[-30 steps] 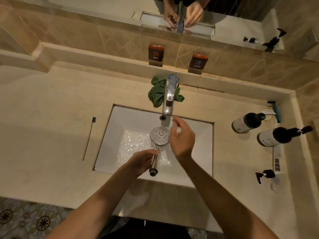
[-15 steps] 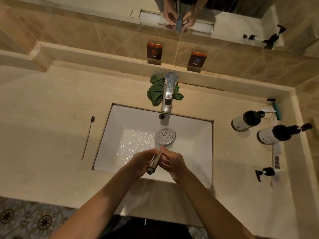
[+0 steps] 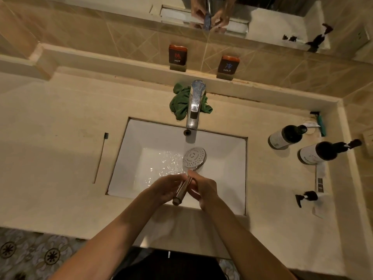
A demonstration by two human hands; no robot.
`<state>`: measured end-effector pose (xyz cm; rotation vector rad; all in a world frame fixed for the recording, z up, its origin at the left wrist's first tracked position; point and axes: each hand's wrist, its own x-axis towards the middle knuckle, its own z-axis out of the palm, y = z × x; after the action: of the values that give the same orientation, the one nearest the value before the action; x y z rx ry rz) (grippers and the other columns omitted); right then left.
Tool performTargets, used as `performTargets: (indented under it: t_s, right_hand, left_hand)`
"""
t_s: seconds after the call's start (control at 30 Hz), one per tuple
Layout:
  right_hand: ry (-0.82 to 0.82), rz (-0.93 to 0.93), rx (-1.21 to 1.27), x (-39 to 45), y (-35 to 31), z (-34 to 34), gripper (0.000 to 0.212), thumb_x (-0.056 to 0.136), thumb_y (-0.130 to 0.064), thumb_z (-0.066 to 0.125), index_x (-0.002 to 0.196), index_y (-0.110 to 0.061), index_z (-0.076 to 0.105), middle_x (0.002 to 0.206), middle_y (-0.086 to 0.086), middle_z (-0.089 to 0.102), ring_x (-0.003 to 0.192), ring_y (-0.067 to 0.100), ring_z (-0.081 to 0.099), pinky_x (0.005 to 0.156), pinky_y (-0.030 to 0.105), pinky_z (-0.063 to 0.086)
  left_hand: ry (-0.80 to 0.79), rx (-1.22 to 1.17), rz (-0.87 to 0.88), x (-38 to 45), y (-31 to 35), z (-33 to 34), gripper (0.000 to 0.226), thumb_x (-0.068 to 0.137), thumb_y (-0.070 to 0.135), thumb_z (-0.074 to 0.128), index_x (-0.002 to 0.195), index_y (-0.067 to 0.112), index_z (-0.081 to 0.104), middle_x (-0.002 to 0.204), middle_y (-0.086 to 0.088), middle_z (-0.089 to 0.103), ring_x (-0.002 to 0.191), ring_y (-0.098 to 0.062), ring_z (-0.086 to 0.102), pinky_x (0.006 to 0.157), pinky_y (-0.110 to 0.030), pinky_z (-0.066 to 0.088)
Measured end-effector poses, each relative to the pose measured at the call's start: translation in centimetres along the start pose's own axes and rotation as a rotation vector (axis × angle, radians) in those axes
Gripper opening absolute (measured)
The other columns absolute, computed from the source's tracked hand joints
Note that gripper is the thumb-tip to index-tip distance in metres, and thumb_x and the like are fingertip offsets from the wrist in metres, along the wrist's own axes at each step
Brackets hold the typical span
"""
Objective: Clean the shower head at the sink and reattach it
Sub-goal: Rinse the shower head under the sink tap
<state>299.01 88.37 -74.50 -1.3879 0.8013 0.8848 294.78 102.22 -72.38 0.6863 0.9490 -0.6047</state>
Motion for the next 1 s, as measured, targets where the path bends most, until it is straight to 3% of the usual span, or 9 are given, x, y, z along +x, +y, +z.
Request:
performTargets:
  t_s: [0.1,0.2,0.4,0.53,0.6,0.7,0.83,0.9,1.0]
  right_hand:
    - [0.081,0.077,0.046,0.0,0.3,0.0,0.026,0.070,-0.010,0.087,0.089,0.003,0.075,0.069,0.017,0.078,0.060,0.024,0.078,0.053,0.029,0.061]
    - [0.070,0.056,0.031,0.3,0.4,0.0,0.031,0.068,-0.011,0.088,0.092,0.003,0.076,0.074,0.017,0.079,0.064,0.023,0.079,0.057,0.030,0.062]
    - [0.099,0.066,-0.026,1.0,-0.6,-0.2,0.035,0.069,-0.012,0.090,0.096,0.003,0.074,0.071,0.016,0.078,0.058,0.022,0.077,0.055,0.032,0.063]
    - [0.107,0.050,-0.084,1.3,-0.5,-0.6,0.033,0.071,-0.017,0.090,0.095,0.000,0.075,0.084,0.018,0.079,0.075,0.027,0.080,0.075,0.041,0.067]
    - [0.076,0.052,-0.049,1.0,-0.7,-0.7,0.030,0.073,-0.016,0.089,0.095,-0.001,0.075,0.082,0.016,0.079,0.071,0.025,0.079,0.070,0.036,0.067]
    - [-0.121,0.015,0.036,0.6,0.0,-1.6,0.030,0.080,-0.020,0.084,0.100,0.002,0.076,0.079,0.013,0.078,0.076,0.024,0.078,0.071,0.033,0.063]
    - [-0.292,-0.039,0.017,-0.1,0.2,-2.4,0.029,0.096,-0.028,0.069,0.117,-0.009,0.076,0.112,0.012,0.079,0.104,0.021,0.077,0.083,0.031,0.061]
    - [-0.322,-0.059,0.010,-0.3,0.0,-2.5,0.027,0.100,-0.028,0.064,0.117,-0.010,0.076,0.116,0.010,0.078,0.104,0.020,0.077,0.081,0.029,0.061]
    - [-0.318,-0.100,-0.026,-0.7,-0.4,-2.7,0.028,0.101,-0.028,0.062,0.120,-0.011,0.075,0.120,0.008,0.077,0.112,0.024,0.073,0.093,0.037,0.060]
  left_hand:
    - [0.039,-0.068,-0.051,0.3,-0.5,-0.1,0.007,0.096,-0.002,0.056,0.099,-0.004,0.062,0.073,-0.015,0.067,0.058,-0.020,0.065,0.052,-0.027,0.055]
    - [-0.009,-0.033,-0.040,0.4,-0.4,0.2,0.008,0.097,-0.001,0.055,0.097,-0.002,0.062,0.070,-0.013,0.066,0.058,-0.019,0.065,0.049,-0.027,0.055]
    - [0.029,-0.089,-0.056,0.6,-0.5,0.7,0.023,0.094,-0.004,0.058,0.117,-0.007,0.056,0.084,-0.018,0.064,0.068,-0.024,0.067,0.054,-0.031,0.061]
    - [0.035,-0.069,-0.031,1.0,-0.5,0.9,0.033,0.091,-0.005,0.060,0.123,-0.008,0.054,0.092,-0.021,0.062,0.081,-0.028,0.062,0.080,-0.035,0.054]
    - [0.044,-0.042,-0.003,1.0,-0.6,1.2,0.028,0.090,-0.004,0.061,0.117,-0.007,0.058,0.087,-0.019,0.065,0.074,-0.026,0.062,0.077,-0.035,0.052]
    - [0.129,0.099,0.087,0.6,-0.8,1.0,0.022,0.082,-0.001,0.070,0.103,-0.010,0.069,0.081,-0.017,0.069,0.069,-0.026,0.066,0.058,-0.031,0.053]
    - [0.127,0.214,0.167,-0.5,-0.8,1.1,0.032,0.074,0.001,0.073,0.106,0.002,0.078,0.092,-0.016,0.073,0.083,-0.027,0.070,0.065,-0.029,0.055]
    - [0.094,0.217,0.172,-0.9,-0.7,1.3,0.033,0.076,0.001,0.071,0.108,0.006,0.078,0.100,-0.018,0.075,0.093,-0.029,0.072,0.074,-0.031,0.056]
    - [0.051,0.260,0.186,-1.4,-0.5,1.2,0.035,0.077,0.005,0.074,0.111,0.010,0.077,0.113,-0.015,0.076,0.108,-0.028,0.071,0.080,-0.031,0.056]
